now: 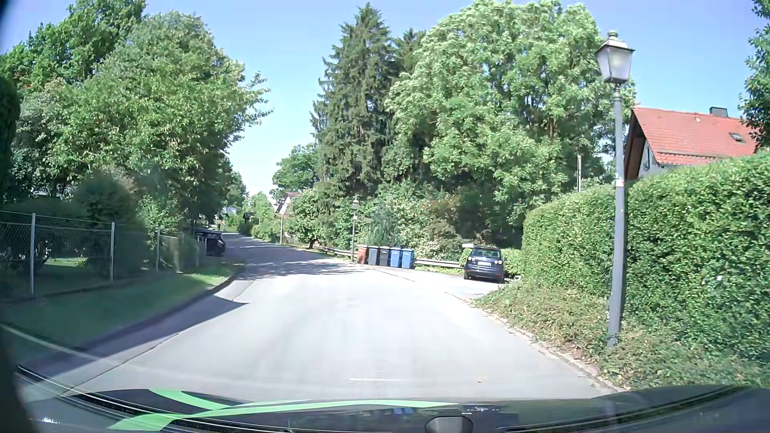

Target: Follow the waypoints while adhering to traffic rules and regulations

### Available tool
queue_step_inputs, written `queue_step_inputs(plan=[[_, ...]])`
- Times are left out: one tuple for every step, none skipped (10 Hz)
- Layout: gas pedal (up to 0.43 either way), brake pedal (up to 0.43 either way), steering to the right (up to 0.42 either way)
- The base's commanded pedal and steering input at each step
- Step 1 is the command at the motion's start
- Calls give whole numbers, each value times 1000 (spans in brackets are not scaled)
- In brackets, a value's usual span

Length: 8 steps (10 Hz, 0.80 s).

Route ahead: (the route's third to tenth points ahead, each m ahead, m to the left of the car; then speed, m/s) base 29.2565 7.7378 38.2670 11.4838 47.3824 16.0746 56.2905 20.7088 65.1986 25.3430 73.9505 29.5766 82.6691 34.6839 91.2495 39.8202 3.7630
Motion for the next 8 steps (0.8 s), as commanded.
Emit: queue_step_inputs(plan=[[0, 0, -60], [0, 0, -65], [0, 0, -66], [0, 0, -66], [0, 0, -66], [0, 0, -66], [0, 0, -65], [0, 0, -64]])
